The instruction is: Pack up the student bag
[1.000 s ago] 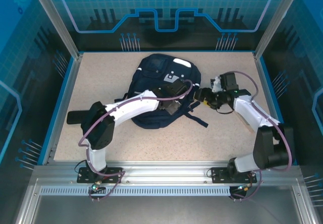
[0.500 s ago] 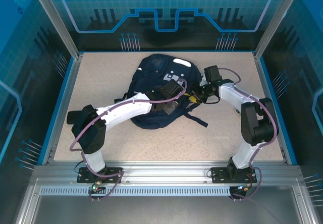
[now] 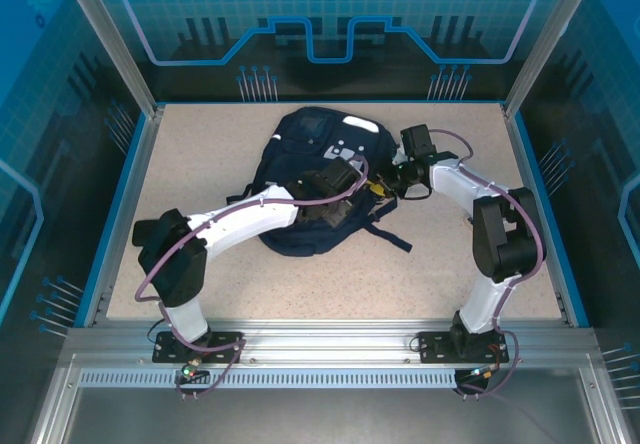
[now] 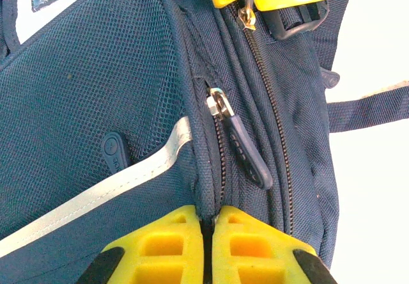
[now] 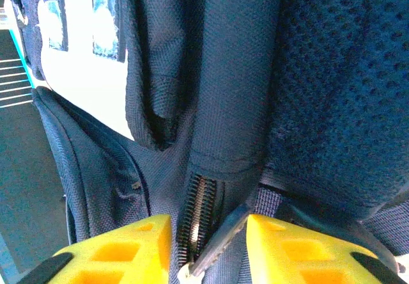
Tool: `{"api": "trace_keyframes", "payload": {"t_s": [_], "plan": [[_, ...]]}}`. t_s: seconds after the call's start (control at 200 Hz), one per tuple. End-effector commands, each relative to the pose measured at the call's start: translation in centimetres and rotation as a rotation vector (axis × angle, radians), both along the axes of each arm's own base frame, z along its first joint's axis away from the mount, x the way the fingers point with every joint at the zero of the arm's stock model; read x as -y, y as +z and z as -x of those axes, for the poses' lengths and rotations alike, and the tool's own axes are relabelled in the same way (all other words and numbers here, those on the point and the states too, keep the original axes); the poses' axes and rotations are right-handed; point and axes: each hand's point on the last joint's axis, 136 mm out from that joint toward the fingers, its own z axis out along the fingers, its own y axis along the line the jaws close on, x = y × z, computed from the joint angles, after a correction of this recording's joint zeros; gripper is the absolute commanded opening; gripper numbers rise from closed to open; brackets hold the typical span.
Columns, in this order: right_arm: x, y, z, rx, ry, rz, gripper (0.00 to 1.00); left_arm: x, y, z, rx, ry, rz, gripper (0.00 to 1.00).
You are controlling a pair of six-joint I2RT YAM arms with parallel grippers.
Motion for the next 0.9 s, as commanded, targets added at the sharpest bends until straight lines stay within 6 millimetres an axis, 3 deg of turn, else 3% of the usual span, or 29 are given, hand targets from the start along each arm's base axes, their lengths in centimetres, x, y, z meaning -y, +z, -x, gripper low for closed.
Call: {"api": "trace_keyframes", "payload": {"t_s": [0.0, 0.165, 0.35, 0.895], "plan": [[-0.8, 0.0, -0.1, 0.010, 0.035, -0.026, 0.43, 0.5, 2.9, 0.1, 0.040, 0.014, 0.099, 0.00], [-1.1, -0.5, 0.0, -0.013, 0.030, -0.059, 0.52, 0.5, 2.8, 0.1, 0.038, 0.017, 0.098, 0.00], [-1.1, -0.1, -0.8, 0.050, 0.028, -0.062, 0.52, 0.5, 3.1, 0.2, 0.045, 0.020, 0.115, 0.00], [0.9, 1.8, -0.2, 0.166, 0.004, 0.051, 0.31, 0.4, 2.4, 0.3, 0.027, 0.024, 0.107, 0.00]]}}
